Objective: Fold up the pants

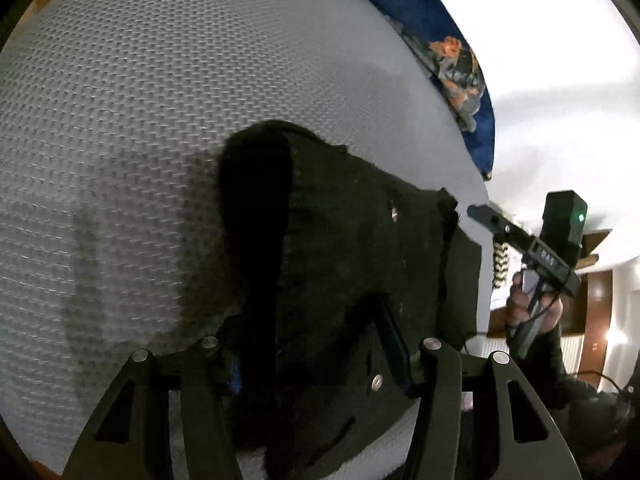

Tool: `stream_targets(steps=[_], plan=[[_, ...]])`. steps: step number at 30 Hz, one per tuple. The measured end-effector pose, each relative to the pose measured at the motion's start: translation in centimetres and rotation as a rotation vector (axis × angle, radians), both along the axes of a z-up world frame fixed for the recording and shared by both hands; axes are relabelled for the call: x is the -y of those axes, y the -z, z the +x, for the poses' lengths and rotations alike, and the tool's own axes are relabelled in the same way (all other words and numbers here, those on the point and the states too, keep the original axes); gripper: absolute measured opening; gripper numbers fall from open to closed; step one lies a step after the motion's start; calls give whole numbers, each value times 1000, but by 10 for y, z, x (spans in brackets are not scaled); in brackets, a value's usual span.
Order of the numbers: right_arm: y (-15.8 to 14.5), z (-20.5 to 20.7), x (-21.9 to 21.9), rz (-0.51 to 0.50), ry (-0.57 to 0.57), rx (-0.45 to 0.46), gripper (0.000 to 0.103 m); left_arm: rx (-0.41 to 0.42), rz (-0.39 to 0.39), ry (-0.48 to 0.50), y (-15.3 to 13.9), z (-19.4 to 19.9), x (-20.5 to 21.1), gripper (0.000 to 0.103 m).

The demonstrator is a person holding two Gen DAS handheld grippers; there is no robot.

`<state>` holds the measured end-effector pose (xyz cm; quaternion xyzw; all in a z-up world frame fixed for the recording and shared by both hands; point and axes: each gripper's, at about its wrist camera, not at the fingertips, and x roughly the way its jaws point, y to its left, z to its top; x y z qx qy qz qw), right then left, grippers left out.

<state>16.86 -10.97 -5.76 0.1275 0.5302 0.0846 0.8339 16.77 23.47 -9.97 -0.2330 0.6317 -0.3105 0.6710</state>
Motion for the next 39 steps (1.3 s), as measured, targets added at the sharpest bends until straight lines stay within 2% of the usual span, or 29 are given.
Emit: stream_targets(steps=[1,5,6,8,14,16,21,27,31,35,37,39], plan=[[-1,-2,0,-2,-3,3,65,15,21,-22,1,1,9,40],[-15,-13,9,-43,-16,36,65,108,141,-93,-14,-15,22,30],[-19,-16,13,-59,-17,49,65,135,191,-105,-24,-20,30,29],[-31,-25,23,-94,-19,82,65,168,236,-123,-41,-26,41,23],[-51,-58,64,-97,15,135,67,218,214,-190,-97,-47,80,21],[-54,-71,79,-88,30,150,67,218,184,-208,-114,-52,101,21],[-55,-104,120,-59,94,170,67,270,181,-164,-140,-62,173,21],[-43,-137,169,-26,187,145,68,301,199,-55,-128,-64,265,21],[-34,-153,189,3,234,124,68,341,302,23,-106,-60,320,22],[-26,-164,198,10,249,105,68,398,368,86,-87,-67,339,26],[-23,-164,200,15,254,96,68,419,360,107,-84,-68,344,29],[-22,-164,202,24,251,93,68,419,337,113,-86,-71,344,37]])
